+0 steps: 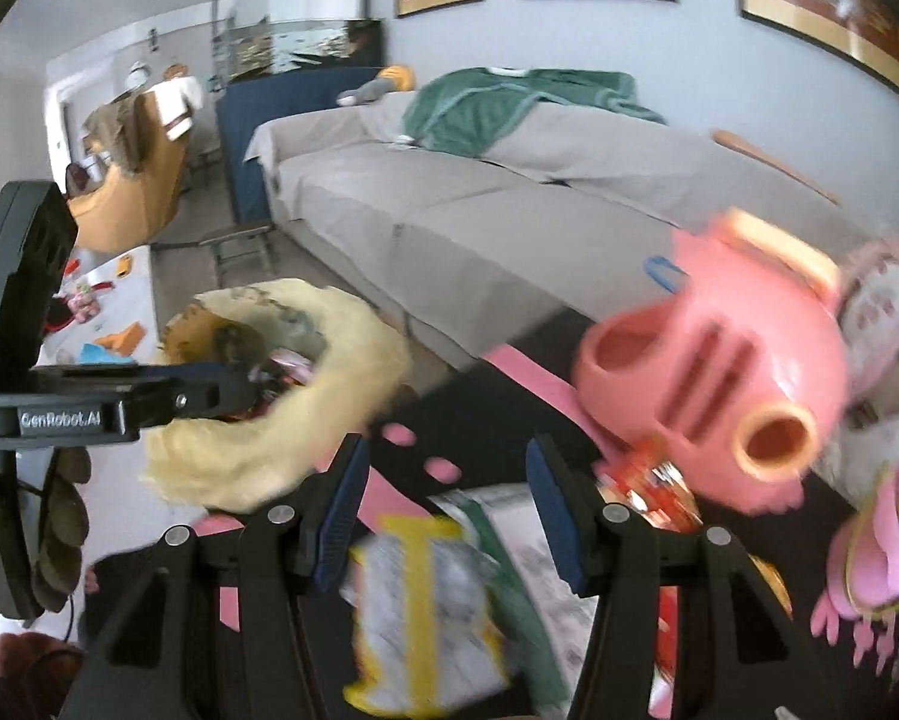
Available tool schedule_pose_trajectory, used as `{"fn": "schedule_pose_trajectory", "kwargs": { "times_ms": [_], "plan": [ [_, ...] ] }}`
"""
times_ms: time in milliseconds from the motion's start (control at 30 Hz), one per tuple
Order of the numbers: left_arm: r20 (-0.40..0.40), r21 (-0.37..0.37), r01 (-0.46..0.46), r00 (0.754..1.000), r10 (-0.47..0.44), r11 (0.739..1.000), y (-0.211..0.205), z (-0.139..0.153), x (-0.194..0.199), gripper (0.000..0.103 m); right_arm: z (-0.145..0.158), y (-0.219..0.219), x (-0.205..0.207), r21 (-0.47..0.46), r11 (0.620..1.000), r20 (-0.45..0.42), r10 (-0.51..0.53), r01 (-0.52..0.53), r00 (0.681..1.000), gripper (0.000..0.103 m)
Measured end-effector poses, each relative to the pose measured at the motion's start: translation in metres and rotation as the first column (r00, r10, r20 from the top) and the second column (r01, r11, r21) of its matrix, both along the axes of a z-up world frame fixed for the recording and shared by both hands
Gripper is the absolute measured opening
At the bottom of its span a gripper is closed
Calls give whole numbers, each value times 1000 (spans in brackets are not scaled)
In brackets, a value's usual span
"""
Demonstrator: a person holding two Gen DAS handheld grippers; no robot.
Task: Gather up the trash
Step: 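Move the left gripper to the yellow snack bar while the right gripper approaches the green milk carton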
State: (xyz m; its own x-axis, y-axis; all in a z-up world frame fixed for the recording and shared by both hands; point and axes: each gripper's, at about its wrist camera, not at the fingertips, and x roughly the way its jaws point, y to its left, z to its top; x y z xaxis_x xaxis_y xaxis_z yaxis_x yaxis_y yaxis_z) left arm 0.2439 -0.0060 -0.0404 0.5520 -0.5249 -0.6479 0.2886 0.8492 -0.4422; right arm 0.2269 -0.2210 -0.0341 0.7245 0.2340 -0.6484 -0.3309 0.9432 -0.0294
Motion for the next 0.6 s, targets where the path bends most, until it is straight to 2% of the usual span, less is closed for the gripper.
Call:
{"fn": "schedule_pose_trajectory", "kwargs": {
  "times_ms": [200,267,367,500,600],
  "plan": [
    [-106,-2,147,984,-147,989,-54,-22,-12,44,-17,-69,-16,56,990,-42,-129,132,991,52],
    [-120,10,166,979,-163,986,-66,-27,-14,44,-23,-91,-22,62,981,-55,-178,182,982,52],
    [-154,17,147,978,-143,989,-79,-36,-14,44,-31,-117,-32,68,970,-69,-230,235,971,52],
    [-211,7,98,973,-94,995,-84,-47,-14,44,-35,-138,-45,20,960,-32,-280,281,959,52],
    [-222,14,76,973,-71,997,-87,-51,-13,44,-33,-145,-49,29,958,-16,-286,286,958,52]
  ]
}}
